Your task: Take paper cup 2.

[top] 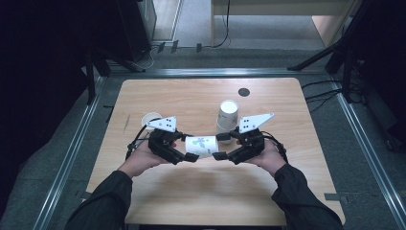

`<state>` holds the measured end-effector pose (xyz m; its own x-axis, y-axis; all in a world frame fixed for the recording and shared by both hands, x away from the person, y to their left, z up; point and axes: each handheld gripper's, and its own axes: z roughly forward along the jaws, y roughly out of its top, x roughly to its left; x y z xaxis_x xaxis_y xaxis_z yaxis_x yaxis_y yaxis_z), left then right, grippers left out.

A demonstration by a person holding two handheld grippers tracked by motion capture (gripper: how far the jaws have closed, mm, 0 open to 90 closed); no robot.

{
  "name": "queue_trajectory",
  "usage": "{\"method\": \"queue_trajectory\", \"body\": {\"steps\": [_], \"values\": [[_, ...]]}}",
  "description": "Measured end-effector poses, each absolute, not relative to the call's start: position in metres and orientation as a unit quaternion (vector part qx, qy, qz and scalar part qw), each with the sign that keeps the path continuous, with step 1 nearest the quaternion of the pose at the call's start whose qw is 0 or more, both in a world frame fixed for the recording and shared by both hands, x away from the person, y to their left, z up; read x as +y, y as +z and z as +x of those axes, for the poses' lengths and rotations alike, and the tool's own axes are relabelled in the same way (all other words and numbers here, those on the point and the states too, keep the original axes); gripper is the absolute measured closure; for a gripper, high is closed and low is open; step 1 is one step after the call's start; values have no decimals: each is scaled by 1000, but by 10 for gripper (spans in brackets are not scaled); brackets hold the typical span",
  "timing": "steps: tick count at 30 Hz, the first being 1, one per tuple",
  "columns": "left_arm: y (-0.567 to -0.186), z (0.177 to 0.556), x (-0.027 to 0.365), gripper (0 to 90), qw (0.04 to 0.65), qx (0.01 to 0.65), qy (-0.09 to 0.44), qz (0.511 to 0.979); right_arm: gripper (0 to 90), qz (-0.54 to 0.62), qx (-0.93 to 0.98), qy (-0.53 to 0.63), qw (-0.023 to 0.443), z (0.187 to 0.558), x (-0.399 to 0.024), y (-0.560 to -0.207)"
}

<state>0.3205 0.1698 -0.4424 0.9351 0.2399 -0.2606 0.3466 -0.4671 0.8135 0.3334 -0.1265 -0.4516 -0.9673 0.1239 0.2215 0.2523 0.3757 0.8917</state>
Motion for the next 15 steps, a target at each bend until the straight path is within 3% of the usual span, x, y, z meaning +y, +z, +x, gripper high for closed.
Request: {"method": "queue_trajectory", "body": {"steps": [15], "values": [[-420, 336, 159, 230, 382, 164, -49, 908, 263, -124, -839, -528, 45, 335, -122, -456]]}}
